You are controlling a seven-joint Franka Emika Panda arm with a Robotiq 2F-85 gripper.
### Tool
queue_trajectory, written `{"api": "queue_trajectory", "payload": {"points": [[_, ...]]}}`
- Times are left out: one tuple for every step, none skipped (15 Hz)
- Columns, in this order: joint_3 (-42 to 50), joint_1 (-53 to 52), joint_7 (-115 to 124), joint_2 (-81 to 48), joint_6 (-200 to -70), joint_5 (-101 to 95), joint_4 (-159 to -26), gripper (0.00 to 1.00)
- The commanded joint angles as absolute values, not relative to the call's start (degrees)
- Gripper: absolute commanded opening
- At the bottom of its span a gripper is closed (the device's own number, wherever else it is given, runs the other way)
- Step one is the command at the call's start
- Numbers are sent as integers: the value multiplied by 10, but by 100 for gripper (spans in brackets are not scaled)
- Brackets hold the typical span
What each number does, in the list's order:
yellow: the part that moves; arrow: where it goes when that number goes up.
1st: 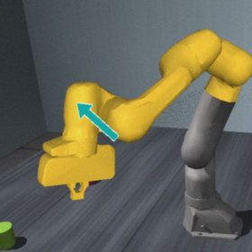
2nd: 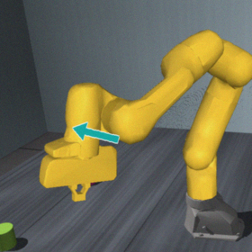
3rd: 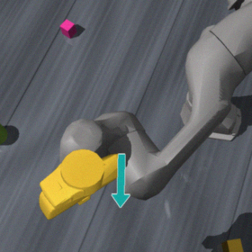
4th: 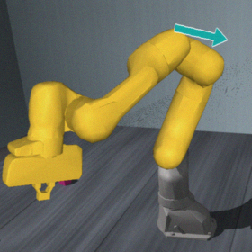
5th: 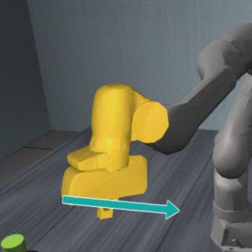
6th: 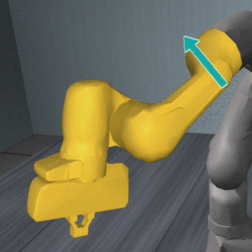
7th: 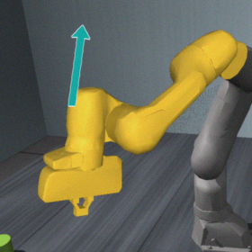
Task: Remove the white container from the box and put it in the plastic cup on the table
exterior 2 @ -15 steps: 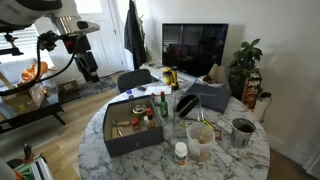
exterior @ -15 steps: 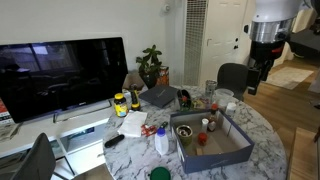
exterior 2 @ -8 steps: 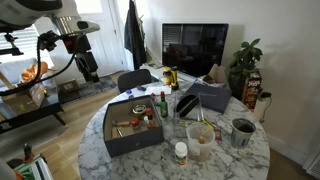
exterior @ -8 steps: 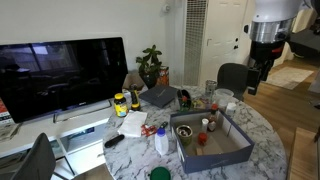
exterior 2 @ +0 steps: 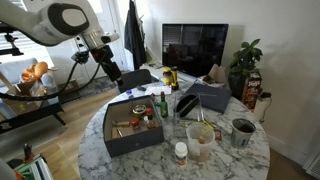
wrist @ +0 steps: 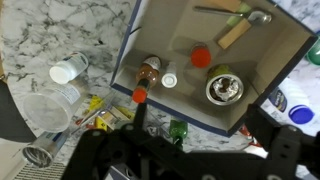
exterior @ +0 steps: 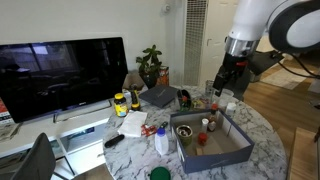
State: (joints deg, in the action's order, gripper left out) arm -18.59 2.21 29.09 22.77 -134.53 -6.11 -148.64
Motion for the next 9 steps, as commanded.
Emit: {"api": "queue_trajectory", "payload": {"points": [[-207, 75, 342, 78, -1394, -110, -1442, 100], [-209, 82, 345, 41, -1389, -122, -1428, 100], [-212, 88, 356, 4, -1382, -141, -1410, 100], [-175, 42, 370, -33, -1367, -168, -1390, 100], [-165, 27, 371, -70, -1361, -182, -1368, 100], [-156, 2, 351, -94, -1338, -175, -1347, 100], [-145, -16, 337, -108, -1327, -170, -1334, 100], [-124, -19, 338, -59, -1364, -153, -1380, 100], [-119, -34, 336, -83, -1355, -151, -1362, 100]]}}
